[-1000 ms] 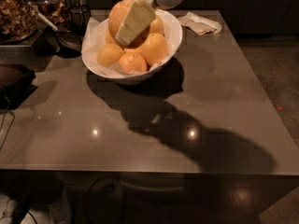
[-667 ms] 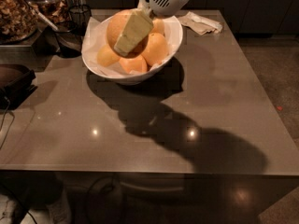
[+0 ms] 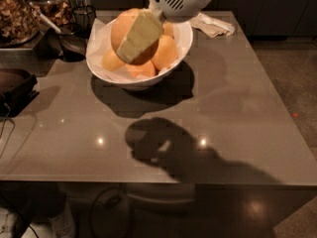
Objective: Pick orange from white bowl
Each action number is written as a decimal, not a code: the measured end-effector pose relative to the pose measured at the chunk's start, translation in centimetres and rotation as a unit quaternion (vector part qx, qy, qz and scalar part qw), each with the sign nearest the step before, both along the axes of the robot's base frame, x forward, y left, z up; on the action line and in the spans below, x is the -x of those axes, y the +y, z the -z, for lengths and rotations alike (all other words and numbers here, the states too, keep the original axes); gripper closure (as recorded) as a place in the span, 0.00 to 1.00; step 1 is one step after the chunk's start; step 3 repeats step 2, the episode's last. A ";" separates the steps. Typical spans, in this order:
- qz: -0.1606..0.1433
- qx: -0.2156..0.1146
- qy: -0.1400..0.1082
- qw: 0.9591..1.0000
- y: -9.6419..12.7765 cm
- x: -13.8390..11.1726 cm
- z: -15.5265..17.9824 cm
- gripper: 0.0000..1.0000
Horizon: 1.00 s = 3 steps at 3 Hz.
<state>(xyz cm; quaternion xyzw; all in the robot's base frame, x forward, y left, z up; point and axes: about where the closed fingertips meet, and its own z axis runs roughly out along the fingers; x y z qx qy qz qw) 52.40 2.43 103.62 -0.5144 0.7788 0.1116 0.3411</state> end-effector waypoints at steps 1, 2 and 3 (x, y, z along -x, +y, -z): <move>0.026 -0.003 0.014 1.000 -0.3 2.6 0.2 1.00; 0.028 -0.004 0.015 0.999 -0.3 2.7 0.1 1.00; 0.028 -0.004 0.015 0.999 -0.3 2.7 0.1 1.00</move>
Offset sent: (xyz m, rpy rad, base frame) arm -0.0232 -0.0024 -0.0019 0.0050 0.0254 -0.0472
